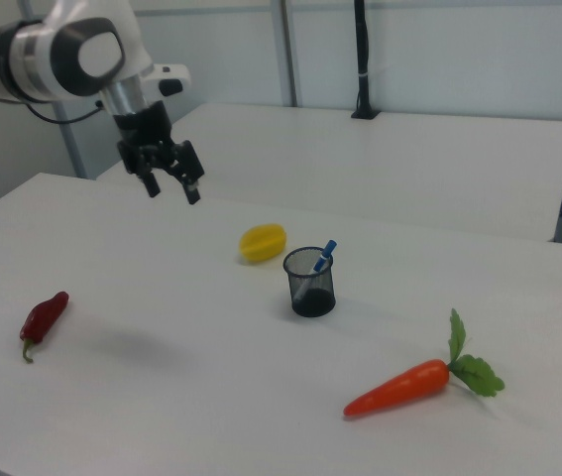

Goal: Place marker

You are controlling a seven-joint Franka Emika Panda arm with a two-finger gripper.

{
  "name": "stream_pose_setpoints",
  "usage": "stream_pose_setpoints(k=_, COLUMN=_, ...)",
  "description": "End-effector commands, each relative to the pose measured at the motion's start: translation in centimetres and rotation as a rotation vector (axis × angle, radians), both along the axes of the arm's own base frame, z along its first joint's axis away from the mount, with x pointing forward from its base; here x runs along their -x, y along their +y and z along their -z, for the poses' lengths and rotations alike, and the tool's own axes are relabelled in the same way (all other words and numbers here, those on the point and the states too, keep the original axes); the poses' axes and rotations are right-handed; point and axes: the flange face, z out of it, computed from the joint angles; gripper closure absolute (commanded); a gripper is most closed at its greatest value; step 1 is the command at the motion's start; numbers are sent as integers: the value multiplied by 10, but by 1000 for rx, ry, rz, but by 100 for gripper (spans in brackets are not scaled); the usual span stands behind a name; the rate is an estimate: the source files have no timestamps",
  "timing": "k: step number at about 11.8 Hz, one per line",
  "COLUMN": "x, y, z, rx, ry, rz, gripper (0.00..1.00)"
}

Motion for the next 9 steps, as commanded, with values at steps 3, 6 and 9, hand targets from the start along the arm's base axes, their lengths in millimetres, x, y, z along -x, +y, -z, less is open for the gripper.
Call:
stream_pose_setpoints(k=3, x=67, y=-21, z=-33, rx=-37, ry=86, rz=-52, gripper=0)
stream_pose_setpoints(k=6, x=65, y=-37, z=-22, rx=-35, ry=144, rz=-20, gripper=0)
stream_pose_setpoints(k=9, x=47, y=-33, z=-20, rx=-29, ry=140, rz=-19, gripper=0)
